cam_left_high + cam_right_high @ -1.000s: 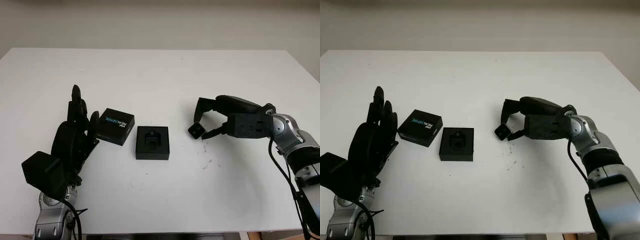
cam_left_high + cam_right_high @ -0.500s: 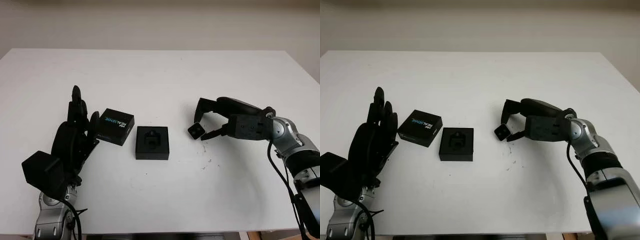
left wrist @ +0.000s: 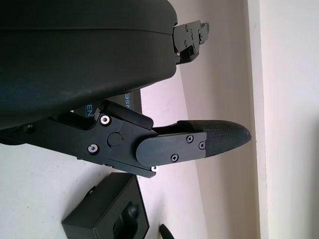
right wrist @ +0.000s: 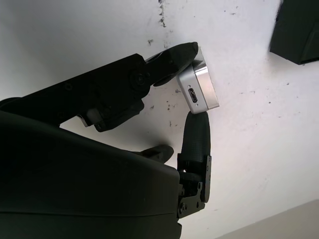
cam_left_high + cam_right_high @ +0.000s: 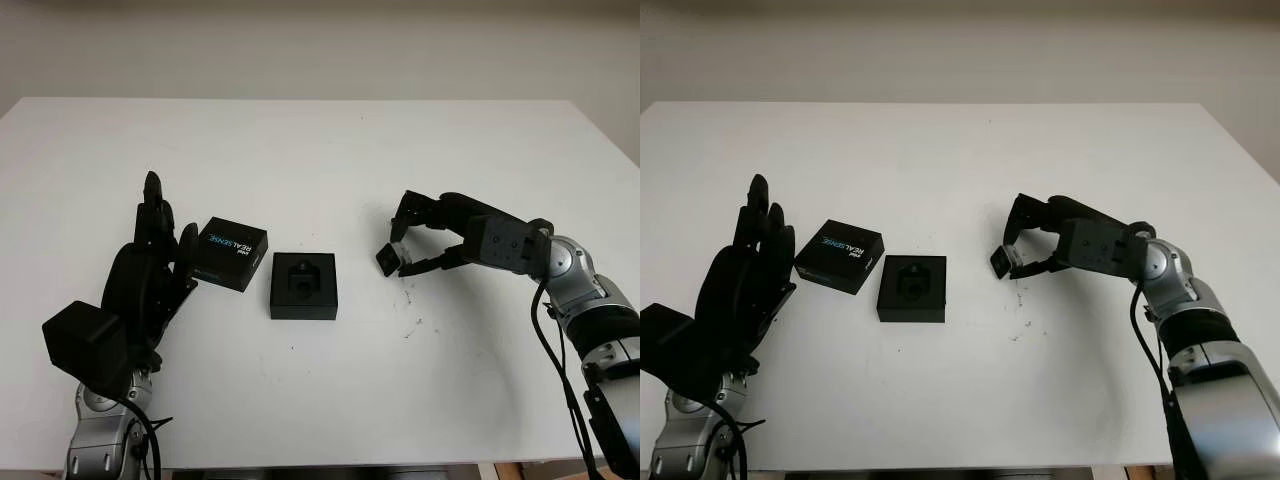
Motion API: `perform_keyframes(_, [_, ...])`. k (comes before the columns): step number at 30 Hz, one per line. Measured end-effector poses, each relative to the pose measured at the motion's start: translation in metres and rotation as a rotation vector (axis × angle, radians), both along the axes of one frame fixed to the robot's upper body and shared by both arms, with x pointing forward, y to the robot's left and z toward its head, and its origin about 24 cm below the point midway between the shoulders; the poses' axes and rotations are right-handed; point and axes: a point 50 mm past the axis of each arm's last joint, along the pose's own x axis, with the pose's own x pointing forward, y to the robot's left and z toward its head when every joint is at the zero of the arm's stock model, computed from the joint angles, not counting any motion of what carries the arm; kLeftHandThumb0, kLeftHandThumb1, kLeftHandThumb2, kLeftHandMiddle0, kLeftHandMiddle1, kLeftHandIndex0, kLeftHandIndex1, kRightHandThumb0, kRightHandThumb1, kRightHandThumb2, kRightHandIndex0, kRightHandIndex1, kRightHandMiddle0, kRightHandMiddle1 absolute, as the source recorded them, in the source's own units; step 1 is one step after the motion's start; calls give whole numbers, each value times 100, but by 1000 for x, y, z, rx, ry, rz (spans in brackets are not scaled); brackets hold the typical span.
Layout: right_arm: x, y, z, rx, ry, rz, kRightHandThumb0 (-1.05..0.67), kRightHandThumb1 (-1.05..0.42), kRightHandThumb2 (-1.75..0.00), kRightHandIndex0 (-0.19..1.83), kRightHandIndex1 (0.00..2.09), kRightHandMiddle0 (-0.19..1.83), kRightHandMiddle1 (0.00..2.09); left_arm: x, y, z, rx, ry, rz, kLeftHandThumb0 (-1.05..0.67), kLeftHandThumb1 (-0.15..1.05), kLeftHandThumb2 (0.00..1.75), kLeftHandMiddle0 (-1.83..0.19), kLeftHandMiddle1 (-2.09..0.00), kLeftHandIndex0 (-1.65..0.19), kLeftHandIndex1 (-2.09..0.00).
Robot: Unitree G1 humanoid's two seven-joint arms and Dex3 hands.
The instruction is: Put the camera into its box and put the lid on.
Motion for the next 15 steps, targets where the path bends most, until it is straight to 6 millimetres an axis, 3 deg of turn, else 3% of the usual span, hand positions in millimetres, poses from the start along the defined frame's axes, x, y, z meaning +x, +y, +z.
perform_keyframes(7, [0, -2, -4, 102, 57, -25, -39, -104, -6, 35, 19, 14, 197, 0, 0, 0, -2, 3, 0, -73, 105, 51, 19, 0, 19, 0])
perform_keyframes(15, [-1, 1, -6, 59, 41, -10, -41, -104, -6, 34, 19, 14, 197, 0, 1, 0, 0, 6, 1, -73, 105, 51, 19, 0, 19, 0])
